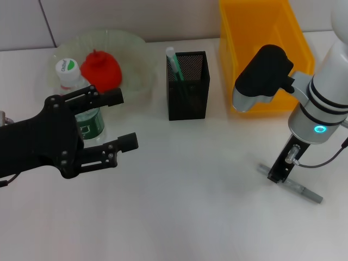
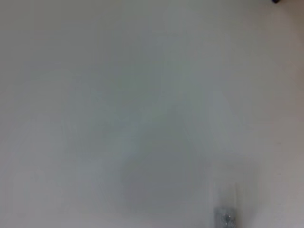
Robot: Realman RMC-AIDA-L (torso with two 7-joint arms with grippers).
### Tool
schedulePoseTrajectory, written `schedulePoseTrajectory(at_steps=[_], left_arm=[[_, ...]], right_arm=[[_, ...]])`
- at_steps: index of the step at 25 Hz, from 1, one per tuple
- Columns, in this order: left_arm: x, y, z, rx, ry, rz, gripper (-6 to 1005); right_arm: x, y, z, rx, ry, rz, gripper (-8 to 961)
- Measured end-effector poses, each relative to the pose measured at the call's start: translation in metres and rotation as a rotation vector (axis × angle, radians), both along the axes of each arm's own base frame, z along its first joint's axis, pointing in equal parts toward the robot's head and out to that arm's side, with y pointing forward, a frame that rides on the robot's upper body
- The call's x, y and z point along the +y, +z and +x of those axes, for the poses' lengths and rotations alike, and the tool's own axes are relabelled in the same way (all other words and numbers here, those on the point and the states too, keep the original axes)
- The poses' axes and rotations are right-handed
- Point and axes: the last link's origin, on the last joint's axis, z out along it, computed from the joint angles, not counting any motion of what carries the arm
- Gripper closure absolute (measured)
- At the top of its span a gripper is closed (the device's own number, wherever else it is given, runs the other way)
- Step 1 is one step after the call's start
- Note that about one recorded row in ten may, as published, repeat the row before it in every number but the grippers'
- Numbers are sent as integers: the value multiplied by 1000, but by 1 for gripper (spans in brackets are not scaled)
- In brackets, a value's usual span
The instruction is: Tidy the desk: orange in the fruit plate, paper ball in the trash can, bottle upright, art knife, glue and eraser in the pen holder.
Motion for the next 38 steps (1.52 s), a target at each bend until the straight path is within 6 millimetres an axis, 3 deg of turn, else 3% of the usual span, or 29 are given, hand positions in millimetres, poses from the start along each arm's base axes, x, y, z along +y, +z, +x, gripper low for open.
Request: schedulePoseTrajectory(at_steps=[7,20,38], left_arm=[[-1,0,0,-4,-4,-3,214],[-1,0,1,-6,-7,-4,214],[-2,-6,4,-6,-18,-30,213]], right_arm=[[1,1,-1,4,12,3,810],[0,27,-24,102,142,159,819],[2,48,-89,321,385,285,824]])
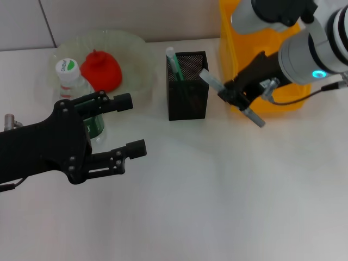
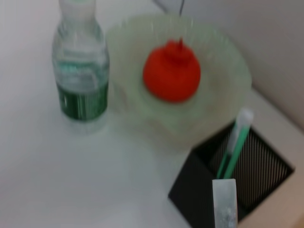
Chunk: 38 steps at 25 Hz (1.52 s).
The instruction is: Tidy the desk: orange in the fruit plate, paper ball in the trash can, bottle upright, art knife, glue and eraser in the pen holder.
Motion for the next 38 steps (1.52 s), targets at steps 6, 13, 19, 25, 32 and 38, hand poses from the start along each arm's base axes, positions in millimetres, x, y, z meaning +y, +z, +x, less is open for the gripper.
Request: schedulePoseTrajectory(at_steps=[6,13,19,25,32,38], left_arm=[[1,0,1,1,-3,1,213],[2,0,3,0,-3,-5,213],[3,-1,3,-3,1,-10,213],[3,-4,3,-8,1,-20,213],[3,-6,4,-6,-7,-23,213],[4,-7,8,-5,-17,-34,213]], right_arm=[[3,8,-22,73,94,64,825],[18,12,-31,146,184,145,827],[27,19,-31,256,213,145,828],[40,21,-20,333,236,143,829],[54,13,1,387,229,155,830],[62,2,10,444,269,129,827]])
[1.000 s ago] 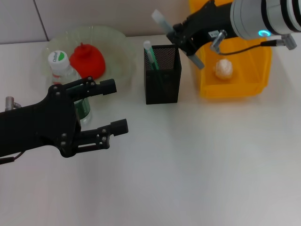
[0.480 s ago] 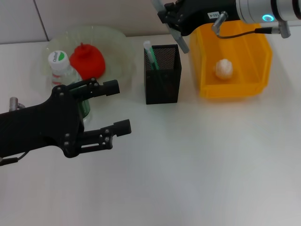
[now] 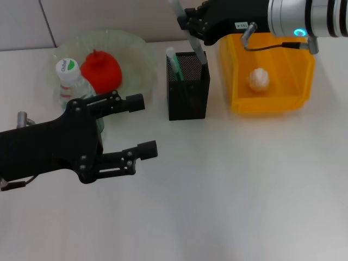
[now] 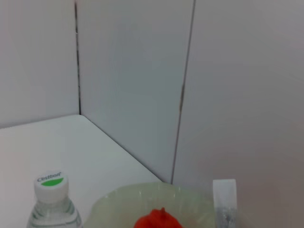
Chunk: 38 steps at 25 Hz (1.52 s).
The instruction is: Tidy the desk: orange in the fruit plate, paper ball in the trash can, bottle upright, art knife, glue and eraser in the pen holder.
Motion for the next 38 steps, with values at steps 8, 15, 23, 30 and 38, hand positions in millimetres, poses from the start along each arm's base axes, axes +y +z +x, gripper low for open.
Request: schedulePoseTrajectory(at_steps=[8,15,23,30,38], left_arm=[[-1,-5,4,9,-21,-26,213],[-1,-5,4,10,-24,-22,212],[-1,-5,4,9,-20,-25,212],[-1,-6,5,9,-23,-31,212],[-3,-6,5,2,-21,-33,212]], right_arm=[[4,-12,8,21,51,3,822],[5,-21,18,12,52,-2,817],[6,-31,29,6,36,-4,812],[5,-36,33,34,34,-13,808],[1,-41,40,43,9,-27,803]])
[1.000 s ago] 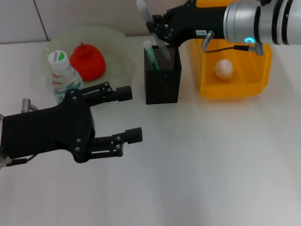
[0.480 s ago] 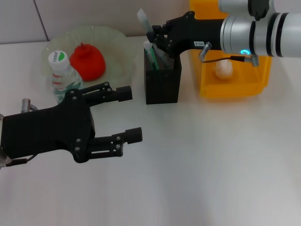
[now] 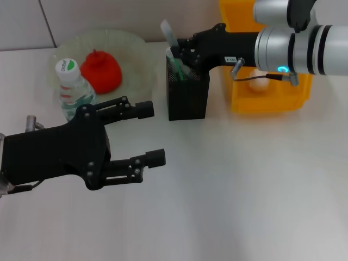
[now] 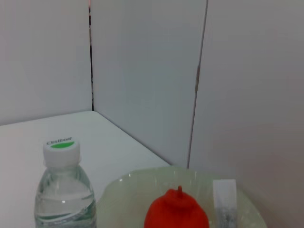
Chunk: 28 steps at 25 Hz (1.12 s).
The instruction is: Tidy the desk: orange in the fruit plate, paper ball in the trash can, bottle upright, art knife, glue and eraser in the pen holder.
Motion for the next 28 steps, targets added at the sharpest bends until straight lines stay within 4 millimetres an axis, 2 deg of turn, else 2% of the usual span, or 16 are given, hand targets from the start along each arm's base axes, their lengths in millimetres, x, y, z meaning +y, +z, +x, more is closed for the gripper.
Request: schedulePoseTrajectory(at_steps=[17,28], left_arm=[[-4,-2,1,-17,7,-22,212],[-5,-1,-2,-16,18,-20,211]], right_arm=[[3,1,13,15,-69,15,792],[4,3,12,13,-63,25,365]])
